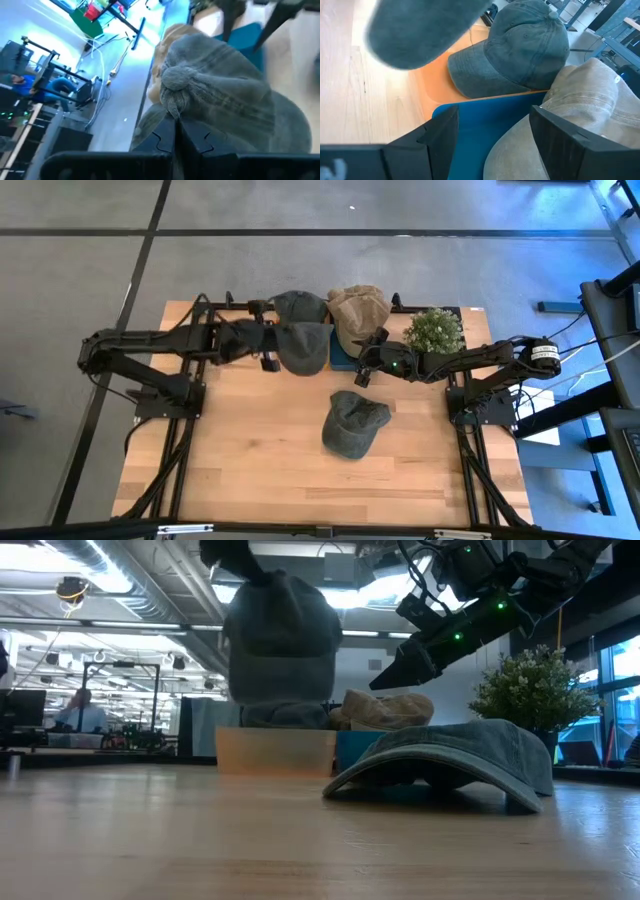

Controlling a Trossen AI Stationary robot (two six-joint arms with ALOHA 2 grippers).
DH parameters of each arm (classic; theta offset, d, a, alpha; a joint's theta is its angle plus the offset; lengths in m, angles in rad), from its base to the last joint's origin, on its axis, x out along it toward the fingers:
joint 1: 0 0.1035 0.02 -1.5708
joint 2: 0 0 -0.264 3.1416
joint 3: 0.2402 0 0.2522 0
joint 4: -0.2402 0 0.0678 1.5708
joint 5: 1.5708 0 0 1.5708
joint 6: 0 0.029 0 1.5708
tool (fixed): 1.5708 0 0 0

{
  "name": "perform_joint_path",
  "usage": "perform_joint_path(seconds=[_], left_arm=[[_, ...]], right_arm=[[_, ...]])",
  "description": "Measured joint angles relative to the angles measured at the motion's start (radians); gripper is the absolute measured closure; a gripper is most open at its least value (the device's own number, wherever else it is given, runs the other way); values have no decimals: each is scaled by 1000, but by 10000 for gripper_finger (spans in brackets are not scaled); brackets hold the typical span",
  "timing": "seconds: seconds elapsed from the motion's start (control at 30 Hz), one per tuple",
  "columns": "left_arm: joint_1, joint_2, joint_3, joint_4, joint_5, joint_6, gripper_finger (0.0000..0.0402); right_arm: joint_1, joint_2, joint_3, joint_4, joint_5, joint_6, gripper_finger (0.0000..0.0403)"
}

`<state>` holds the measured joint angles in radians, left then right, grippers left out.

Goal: Pick & Place hat
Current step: Put the left black cap into the left transparent bin

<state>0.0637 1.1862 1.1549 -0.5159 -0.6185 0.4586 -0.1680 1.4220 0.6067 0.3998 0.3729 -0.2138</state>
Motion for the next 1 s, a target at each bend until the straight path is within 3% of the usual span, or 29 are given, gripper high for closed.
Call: perform_joint_path(seconds=[0.17, 0.5, 0.6, 0.8, 1.0], left_arm=[[119, 23, 0, 20, 117, 56, 398], [281, 213, 0, 106, 217, 125, 398], [309, 287, 0, 114, 164, 177, 398], [328, 391, 0, 174, -58, 259, 398], [332, 446, 0, 285, -132, 329, 398]], right_arm=[[0, 0, 0, 0, 0, 0, 160], [0, 0, 0, 0, 0, 0, 160], [0, 0, 0, -1, 0, 0, 160], [0, 0, 0, -1, 0, -1, 160], [-12, 0, 0, -3, 0, -1, 160]])
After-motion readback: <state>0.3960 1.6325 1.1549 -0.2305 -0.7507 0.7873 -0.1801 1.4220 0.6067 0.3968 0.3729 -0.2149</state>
